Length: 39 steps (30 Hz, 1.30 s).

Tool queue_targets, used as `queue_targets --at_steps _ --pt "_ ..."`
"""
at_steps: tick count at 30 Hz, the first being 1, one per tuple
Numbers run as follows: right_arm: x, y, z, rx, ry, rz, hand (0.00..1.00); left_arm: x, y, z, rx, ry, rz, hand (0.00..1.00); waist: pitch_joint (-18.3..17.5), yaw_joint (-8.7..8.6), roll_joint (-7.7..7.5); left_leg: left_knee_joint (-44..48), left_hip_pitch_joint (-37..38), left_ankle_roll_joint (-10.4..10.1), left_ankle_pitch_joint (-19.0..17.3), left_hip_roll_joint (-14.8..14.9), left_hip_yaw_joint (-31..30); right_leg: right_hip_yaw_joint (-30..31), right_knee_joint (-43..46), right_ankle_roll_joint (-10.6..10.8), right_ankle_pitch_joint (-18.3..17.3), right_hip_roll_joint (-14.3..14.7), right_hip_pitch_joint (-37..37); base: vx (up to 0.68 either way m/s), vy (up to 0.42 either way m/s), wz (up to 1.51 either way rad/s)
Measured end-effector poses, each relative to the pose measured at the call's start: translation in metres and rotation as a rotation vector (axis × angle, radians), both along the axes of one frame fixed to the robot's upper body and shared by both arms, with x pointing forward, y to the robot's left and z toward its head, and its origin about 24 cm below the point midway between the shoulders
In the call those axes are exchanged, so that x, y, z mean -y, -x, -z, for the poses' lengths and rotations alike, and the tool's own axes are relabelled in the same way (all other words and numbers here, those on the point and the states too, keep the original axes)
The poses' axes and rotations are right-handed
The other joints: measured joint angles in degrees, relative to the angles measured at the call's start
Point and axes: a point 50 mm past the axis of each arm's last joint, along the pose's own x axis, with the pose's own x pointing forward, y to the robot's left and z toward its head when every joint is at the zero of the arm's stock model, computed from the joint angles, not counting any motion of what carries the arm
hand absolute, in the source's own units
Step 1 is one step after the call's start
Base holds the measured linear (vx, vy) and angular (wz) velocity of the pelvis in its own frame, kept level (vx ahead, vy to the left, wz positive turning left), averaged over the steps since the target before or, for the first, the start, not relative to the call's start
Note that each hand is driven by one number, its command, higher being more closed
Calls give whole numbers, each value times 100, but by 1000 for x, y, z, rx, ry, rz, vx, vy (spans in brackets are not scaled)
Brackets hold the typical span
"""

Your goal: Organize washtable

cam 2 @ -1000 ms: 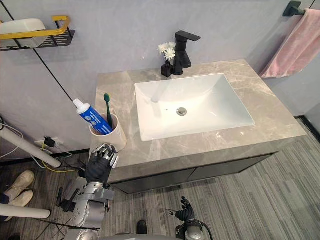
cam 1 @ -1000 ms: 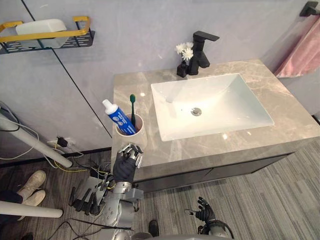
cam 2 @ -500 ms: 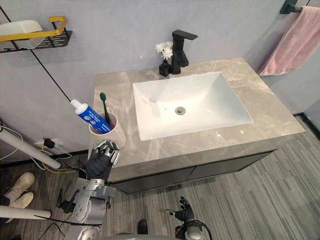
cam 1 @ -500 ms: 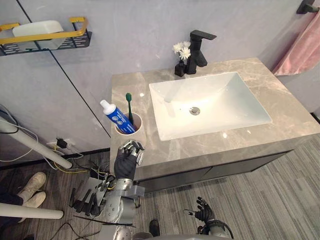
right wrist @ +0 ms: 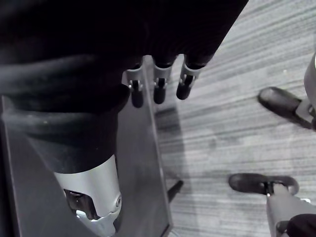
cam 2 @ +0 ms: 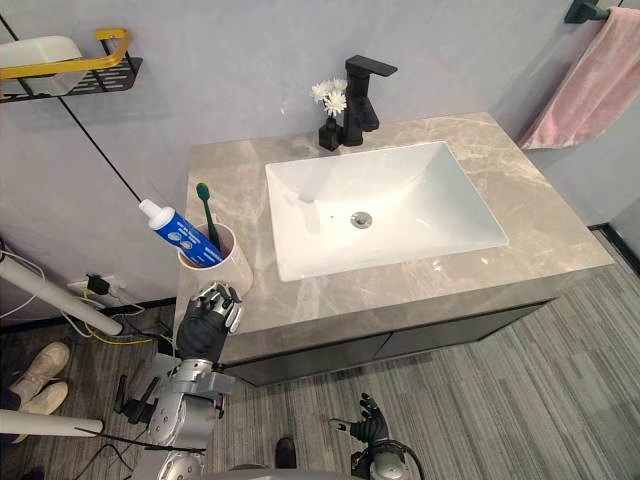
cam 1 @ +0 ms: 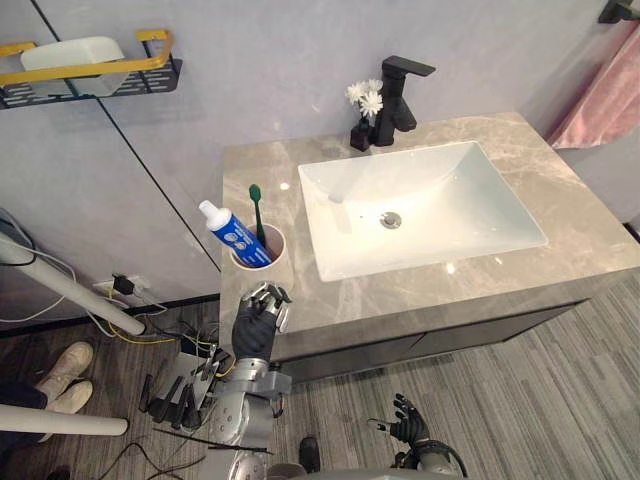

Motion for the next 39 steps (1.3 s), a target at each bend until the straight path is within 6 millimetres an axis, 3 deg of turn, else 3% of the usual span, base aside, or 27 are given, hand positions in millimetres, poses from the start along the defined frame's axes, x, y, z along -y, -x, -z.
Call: queue_targets --at_steps 17,29,39 --pt "4 11 -2 4 -2 21 0 1 -19 -3 27 -54 -14 100 -6 -24 1 27 -59 -15 -7 23 45 106 -1 -3 -1 12 -95 4 1 -2" --pt "3 9 -3 12 -13 12 0 -38 -20 0 11 -114 -198 100 -12 -23 -37 -65 32 -9 -4 0 22 84 -2 -1 0 4 -10 0 0 0" --pt "3 9 -3 13 -13 13 0 -43 -19 0 16 -118 -220 100 -15 -29 -60 -86 40 2 7 -35 -88 -27 -21 -1 0 -12 21 16 9 5"
